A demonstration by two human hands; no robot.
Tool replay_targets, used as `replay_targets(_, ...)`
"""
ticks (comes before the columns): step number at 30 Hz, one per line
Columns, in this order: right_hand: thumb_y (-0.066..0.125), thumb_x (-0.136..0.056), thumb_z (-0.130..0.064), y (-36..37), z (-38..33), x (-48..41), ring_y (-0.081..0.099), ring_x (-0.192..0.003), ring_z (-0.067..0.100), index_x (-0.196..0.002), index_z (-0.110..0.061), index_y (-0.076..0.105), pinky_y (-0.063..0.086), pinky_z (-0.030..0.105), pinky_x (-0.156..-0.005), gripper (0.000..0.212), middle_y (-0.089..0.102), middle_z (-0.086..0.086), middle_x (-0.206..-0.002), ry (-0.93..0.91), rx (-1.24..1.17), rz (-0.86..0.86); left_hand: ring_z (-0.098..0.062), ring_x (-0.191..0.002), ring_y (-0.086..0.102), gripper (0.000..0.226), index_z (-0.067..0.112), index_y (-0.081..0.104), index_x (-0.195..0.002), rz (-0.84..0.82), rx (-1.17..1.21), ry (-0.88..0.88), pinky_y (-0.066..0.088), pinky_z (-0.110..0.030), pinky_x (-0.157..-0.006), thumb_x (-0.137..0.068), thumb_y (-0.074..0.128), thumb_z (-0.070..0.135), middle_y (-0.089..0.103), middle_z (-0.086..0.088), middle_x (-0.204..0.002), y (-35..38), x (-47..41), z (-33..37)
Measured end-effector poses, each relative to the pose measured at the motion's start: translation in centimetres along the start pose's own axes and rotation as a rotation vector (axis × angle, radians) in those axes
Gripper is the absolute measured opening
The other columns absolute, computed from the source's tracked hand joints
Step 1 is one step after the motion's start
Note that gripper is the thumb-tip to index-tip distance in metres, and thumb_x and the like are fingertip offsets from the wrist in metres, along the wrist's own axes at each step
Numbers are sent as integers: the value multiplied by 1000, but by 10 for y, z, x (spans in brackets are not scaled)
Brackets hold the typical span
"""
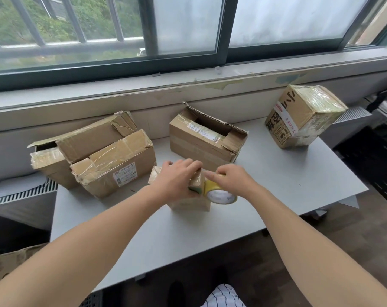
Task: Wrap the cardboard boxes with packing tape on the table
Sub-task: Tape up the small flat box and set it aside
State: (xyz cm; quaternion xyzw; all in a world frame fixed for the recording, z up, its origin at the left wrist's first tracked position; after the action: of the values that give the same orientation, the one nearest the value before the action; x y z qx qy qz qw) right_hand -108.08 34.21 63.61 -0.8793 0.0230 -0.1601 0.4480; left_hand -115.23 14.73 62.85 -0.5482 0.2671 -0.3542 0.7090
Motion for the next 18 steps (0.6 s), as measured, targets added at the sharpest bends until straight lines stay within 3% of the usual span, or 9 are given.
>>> replay_targets(3,70,-87,-61,-35,-23,0,48,-58,7,-71,-13,68,40,26,-56,50,56,0,-65,-135,-194,46,-18,-104,53,76,22,53,-127,214,376,-127,39,-37,-86,-66,94,41,59,11,-113,-10,15,-19)
replay_targets(6,77,-86,-51,-47,-48,1,46,-58,4,-70,-20,66,36,20,-56,36,51,-10,-63,-253,-199,-45,-8,-85,54,74,29,48,-120,258,700,-192,44,-26,-75,-64,96,23,58,8,-98,3,44,-41)
replay_targets(9,74,-86,-53,-22,-74,-2,48,-61,4,-71,-22,62,38,24,-57,37,55,-9,-65,-288,-18,-117,-14,-94,58,80,28,48,-132,203,719,-236,46,-23,-83,-67,93,25,60,-1,-109,21,61,-52)
replay_targets(13,72,-87,-57,13,-105,-11,52,-65,9,-74,-21,65,44,31,-62,39,59,-4,-68,-342,3,-141,-21,-103,53,72,16,55,-125,208,582,-283,47,-36,-92,-63,78,45,53,-2,-111,28,75,-65)
replay_targets(18,68,-89,-59,49,-137,-15,57,-76,15,-84,-21,69,45,35,-66,39,63,-2,-75,-426,149,-257,-12,-114,50,87,26,50,-138,37,528,-376,46,-33,-96,-65,95,40,50,11,-125,35,90,-78)
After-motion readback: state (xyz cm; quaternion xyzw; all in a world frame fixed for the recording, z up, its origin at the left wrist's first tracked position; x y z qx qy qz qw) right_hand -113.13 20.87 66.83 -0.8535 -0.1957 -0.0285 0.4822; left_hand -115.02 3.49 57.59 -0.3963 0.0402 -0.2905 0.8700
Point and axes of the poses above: each hand's wrist, its own x-axis away from the middle knuckle, its own y-axis out of the palm, z = x × y, the point moved 1 cm from there along -x, towards the middle knuckle
